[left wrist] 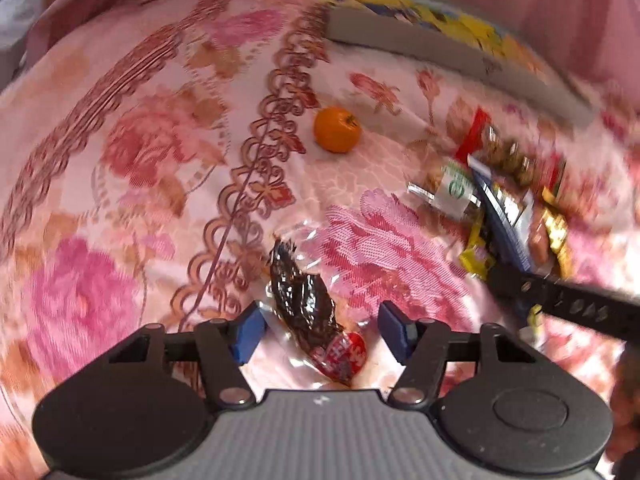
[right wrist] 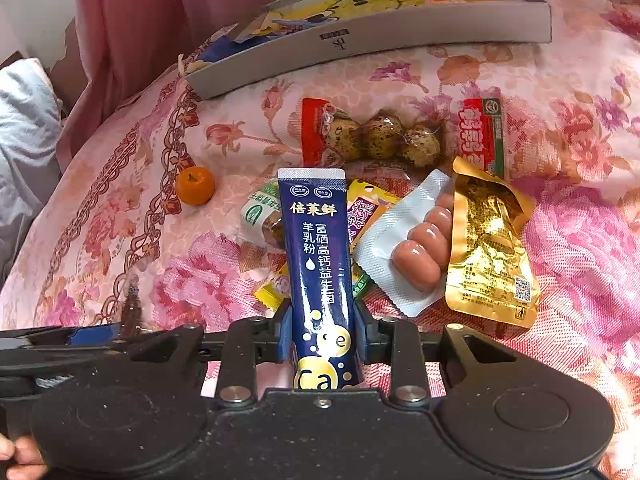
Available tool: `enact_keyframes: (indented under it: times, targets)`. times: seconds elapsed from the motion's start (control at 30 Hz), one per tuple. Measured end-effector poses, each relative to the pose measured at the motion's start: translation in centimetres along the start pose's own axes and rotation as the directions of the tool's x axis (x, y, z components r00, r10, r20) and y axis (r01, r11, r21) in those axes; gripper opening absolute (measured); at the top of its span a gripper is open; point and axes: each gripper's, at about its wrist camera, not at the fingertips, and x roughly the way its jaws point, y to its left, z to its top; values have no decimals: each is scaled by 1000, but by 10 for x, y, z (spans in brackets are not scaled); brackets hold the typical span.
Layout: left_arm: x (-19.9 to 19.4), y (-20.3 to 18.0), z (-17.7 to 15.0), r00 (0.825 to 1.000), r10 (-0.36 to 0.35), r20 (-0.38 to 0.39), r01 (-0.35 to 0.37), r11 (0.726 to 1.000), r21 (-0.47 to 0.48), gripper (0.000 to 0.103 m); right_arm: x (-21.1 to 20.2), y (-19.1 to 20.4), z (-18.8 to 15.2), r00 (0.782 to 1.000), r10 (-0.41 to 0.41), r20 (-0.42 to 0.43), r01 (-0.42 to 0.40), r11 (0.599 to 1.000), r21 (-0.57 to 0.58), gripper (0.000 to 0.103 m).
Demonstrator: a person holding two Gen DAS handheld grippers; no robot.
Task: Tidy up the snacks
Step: 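Close the right tool on the blue stick while the left tool grasps the brown meat packet, then carry both snacks over the grey tray and release them inside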
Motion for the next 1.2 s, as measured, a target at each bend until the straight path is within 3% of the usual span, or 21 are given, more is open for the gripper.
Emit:
enact_keyframes:
  times: [0.13,0.27,0.4,0.53,0.63,1.2]
  targets:
    - [-10,16,-5,997,-69,20,71,992,-100,58,-1,9,-2,999,-23,22,24,998,-66,31]
    - [-12,19,-6,996,-83,34,87,988,-126,56,-6,25,-9,995,-74,66,86,976,-199,30]
    - [-15,15,-8,991,-119,56,125,985,-122,52,-13,52,-23,972,-146,185,213,880,-423,30]
    - [-17,9,-8,987,-143,72,150,984,-97,49,-11,64,-30,953,-173,247,283,800,-529,30]
    - [-15,10,-7,986,-150,74,157,982,-104,49,-10,65,-32,939,-195,284,328,761,-560,30]
    - [-25,8,-2,978,-133,160,149,985,-91,44,-17,68,-29,925,-184,334,346,771,-534,30]
